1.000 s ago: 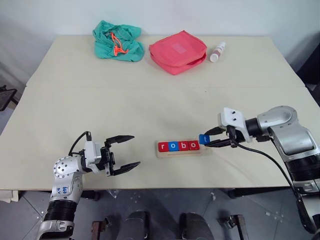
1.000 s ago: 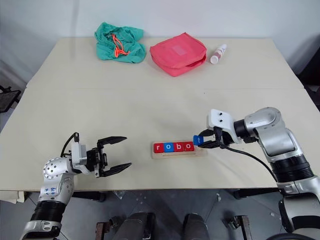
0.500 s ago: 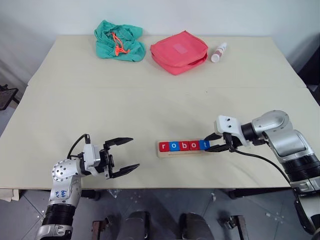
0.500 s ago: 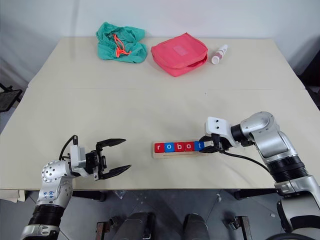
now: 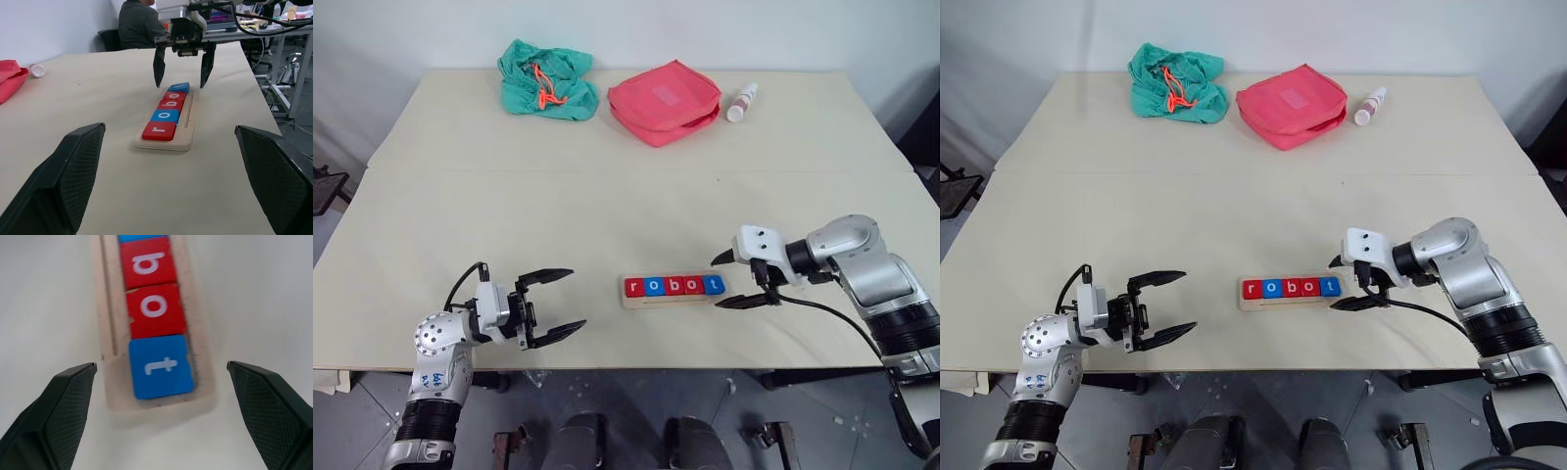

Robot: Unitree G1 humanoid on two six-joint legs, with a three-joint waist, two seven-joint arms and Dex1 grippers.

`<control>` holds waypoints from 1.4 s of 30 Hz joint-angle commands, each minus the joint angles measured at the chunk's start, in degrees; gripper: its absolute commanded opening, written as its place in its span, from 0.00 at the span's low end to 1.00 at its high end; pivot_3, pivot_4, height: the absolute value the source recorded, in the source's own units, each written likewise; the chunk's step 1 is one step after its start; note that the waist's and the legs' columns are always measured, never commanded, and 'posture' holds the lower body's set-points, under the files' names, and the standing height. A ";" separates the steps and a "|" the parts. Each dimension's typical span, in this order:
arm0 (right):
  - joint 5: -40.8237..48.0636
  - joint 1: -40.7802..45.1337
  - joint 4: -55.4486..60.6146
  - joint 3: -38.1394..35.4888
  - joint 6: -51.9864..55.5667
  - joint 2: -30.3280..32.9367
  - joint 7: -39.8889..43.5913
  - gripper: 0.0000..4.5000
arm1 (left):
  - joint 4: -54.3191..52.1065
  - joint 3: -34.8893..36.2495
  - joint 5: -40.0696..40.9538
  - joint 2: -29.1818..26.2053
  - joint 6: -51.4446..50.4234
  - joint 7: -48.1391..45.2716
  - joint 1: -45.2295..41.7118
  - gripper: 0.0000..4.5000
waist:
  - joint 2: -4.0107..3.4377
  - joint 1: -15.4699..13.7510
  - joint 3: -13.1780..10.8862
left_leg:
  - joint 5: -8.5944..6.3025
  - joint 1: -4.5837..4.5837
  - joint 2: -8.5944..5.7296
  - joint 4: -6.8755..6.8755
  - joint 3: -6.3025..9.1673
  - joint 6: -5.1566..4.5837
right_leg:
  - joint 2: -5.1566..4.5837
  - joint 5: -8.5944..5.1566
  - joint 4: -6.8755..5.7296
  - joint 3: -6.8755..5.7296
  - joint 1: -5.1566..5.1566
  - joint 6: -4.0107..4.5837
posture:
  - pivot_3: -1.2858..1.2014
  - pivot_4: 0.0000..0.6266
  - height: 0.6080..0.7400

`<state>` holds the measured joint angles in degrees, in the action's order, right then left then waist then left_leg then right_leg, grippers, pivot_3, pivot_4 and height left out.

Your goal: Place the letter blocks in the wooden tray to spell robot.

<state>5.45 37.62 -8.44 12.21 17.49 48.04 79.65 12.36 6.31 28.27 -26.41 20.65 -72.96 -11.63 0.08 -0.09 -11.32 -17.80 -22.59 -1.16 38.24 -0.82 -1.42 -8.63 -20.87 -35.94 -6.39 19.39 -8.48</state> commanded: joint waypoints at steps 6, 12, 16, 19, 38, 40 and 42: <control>7.59 -9.33 11.63 -8.55 6.61 4.16 -1.55 0.79 | 1.31 0.20 0.11 -0.23 0.74 -0.99 -1.69 1.00 | 0.00 0.03 0.00 | 0.00 -0.01 0.00 -0.01 0.04 0.00 | 0.00 0.00 0.00 -0.06 -0.02 0.00 | 0.52 0.24 1.00; 8.45 -11.87 14.14 -7.90 8.53 3.69 -3.77 0.34 | 1.72 0.14 0.23 -0.28 0.64 -1.63 -2.11 1.00 | 0.00 0.07 0.00 | 0.00 -0.01 0.00 0.00 0.02 0.00 | 0.00 0.00 0.01 -0.05 -0.02 0.00 | 0.52 0.24 1.00; 7.38 -11.46 12.19 -6.24 7.48 2.68 -4.86 0.03 | 1.42 0.38 0.37 -0.57 0.36 -1.89 -1.89 1.00 | 0.00 0.09 0.00 | 0.00 -0.01 0.00 0.00 0.02 0.00 | 0.00 0.00 0.00 -0.05 -0.02 0.00 | 0.52 0.24 1.00; 6.88 -10.78 10.63 -5.20 6.73 2.00 -5.27 0.01 | 0.88 0.56 0.41 -0.76 0.14 -1.80 -1.47 1.00 | 0.00 -0.02 0.00 | 0.00 -0.01 0.00 0.02 0.03 0.00 | 0.00 0.00 0.00 -0.05 -0.04 0.00 | 0.52 0.24 1.00; 8.52 -8.75 11.64 -6.00 8.12 1.20 -5.54 0.01 | -0.85 0.80 0.56 -1.39 -0.19 -0.79 0.26 1.00 | 0.00 0.09 0.00 | 0.00 -0.01 0.00 0.01 0.05 0.00 | 0.00 0.00 0.00 -0.06 -0.03 0.00 | 0.52 0.24 1.00; 11.23 -10.86 13.35 -9.53 10.05 2.16 -5.76 0.01 | -0.76 0.76 0.38 -1.41 -0.44 -0.46 0.18 1.00 | 0.00 -0.16 0.00 | 0.00 -0.02 -0.01 0.01 0.07 0.00 | -0.01 0.00 0.00 -0.07 -0.04 0.00 | 0.52 0.24 1.00; 13.10 -13.55 13.49 -12.96 9.05 2.14 -6.55 0.01 | -0.78 0.79 0.23 -1.69 -1.06 -0.08 0.27 1.00 | 0.01 -0.35 0.00 | 0.00 -0.03 -0.03 0.02 0.11 0.00 | -0.01 0.00 0.01 -0.06 -0.06 0.00 | 0.52 0.24 1.00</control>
<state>16.01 25.55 3.34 3.33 26.97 49.18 73.61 13.48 6.43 28.16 -27.47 19.98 -73.41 -11.84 0.09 -0.44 -11.32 -17.80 -22.61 -1.18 38.26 -0.71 -1.43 -8.64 -20.87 -35.93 -6.46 19.32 -8.49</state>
